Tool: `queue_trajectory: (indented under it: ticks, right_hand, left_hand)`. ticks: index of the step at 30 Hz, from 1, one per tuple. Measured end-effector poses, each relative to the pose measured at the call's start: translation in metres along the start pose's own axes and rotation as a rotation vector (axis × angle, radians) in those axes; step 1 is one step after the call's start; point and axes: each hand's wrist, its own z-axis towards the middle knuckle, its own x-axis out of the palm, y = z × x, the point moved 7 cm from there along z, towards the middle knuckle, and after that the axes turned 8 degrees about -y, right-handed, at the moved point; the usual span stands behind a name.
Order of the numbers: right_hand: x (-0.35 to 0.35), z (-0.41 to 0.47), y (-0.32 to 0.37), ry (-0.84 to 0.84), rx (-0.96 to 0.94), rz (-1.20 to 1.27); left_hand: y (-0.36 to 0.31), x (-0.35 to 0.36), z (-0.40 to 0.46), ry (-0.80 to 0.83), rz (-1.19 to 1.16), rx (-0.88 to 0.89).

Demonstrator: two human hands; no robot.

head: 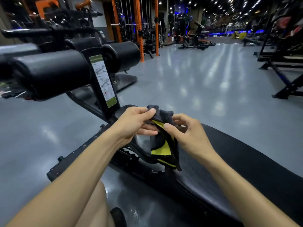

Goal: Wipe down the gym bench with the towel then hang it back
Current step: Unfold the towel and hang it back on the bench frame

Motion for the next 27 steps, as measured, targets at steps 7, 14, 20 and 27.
queue_trajectory:
  ticks: [7, 14, 20, 27]
  right_hand:
    - [0.018, 0.082, -0.069, 0.001, 0.171, 0.185]
    - [0.038, 0.182, -0.126, -0.026, 0.285, 0.251]
    - [0.048, 0.241, -0.083, 0.018, 0.304, 0.192]
    - [0.084, 0.284, 0.032, 0.317, 0.379, -0.036]
  left_hand:
    - [0.027, -0.008, 0.094, -0.100, 0.102, 0.100]
    - [0.036, -0.026, 0.191, -0.046, 0.212, 0.043]
    - [-0.004, -0.062, 0.208, -0.094, 0.280, -0.050]
    - [-0.137, -0.120, 0.183, -0.235, 0.426, 0.006]
